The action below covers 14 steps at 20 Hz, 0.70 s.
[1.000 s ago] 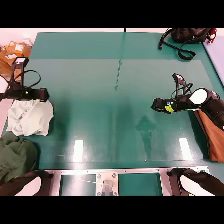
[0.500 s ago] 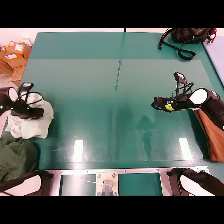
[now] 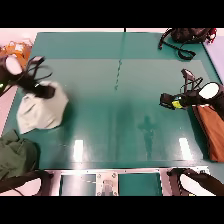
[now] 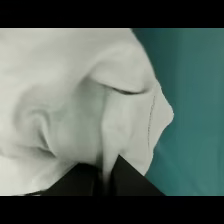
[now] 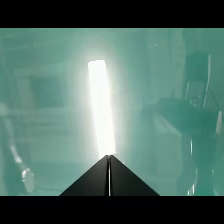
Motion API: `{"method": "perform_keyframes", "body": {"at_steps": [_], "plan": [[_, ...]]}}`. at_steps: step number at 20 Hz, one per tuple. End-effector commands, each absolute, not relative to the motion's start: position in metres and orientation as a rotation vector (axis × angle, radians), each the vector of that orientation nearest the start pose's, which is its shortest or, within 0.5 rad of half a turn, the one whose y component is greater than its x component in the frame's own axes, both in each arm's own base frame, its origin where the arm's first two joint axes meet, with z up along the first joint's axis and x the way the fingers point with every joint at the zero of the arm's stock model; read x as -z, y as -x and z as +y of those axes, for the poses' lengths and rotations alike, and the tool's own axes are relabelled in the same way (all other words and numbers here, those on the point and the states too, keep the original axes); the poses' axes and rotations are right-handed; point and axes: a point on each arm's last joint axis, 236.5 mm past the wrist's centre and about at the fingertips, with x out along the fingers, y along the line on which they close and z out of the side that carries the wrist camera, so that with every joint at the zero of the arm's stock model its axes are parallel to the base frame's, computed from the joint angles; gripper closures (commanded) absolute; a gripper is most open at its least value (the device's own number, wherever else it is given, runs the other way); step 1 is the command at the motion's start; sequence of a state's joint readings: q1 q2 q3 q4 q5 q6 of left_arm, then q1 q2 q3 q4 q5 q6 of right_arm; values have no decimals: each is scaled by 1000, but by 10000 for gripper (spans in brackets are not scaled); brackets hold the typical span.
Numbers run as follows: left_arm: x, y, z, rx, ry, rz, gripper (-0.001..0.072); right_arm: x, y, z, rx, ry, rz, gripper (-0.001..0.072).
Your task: Fold the shirts.
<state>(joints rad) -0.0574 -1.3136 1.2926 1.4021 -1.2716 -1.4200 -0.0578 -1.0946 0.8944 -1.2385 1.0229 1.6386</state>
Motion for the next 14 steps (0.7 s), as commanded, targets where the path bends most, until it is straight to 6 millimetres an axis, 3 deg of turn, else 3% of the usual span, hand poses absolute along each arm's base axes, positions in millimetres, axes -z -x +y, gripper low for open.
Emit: {"method": "perform_keyframes", "body": {"at_steps": [1,3,4,6,7,8,9,11,12,14], "plan": [[-108,-389,-211,603,21,1061,690,-17,-344,36,-42,-431,1226,687],[-112,-380,-271,706,-19,982,689,-24,-345,34,-45,-430,1224,686],[-103,-374,-295,735,-18,986,689,-26,-346,35,-47,-430,1224,686],[-74,-361,-337,796,-19,1028,688,-27,-345,35,-49,-430,1227,687],[-55,-356,-356,819,-6,1059,635,-27,-344,35,-49,-429,1232,677],[-39,-352,-369,834,15,1088,250,-26,-342,35,-49,-431,1240,590],[-26,-350,-376,836,49,1125,0,-26,-340,35,-50,-431,1251,484],[-20,-359,-364,812,71,1156,-13,-25,-335,33,-44,-437,1271,410],[-24,-367,-349,793,75,1168,-13,-24,-333,29,-35,-445,1278,390],[-30,-385,-301,737,56,1220,-13,-20,-328,22,-16,-463,1299,286]]}}
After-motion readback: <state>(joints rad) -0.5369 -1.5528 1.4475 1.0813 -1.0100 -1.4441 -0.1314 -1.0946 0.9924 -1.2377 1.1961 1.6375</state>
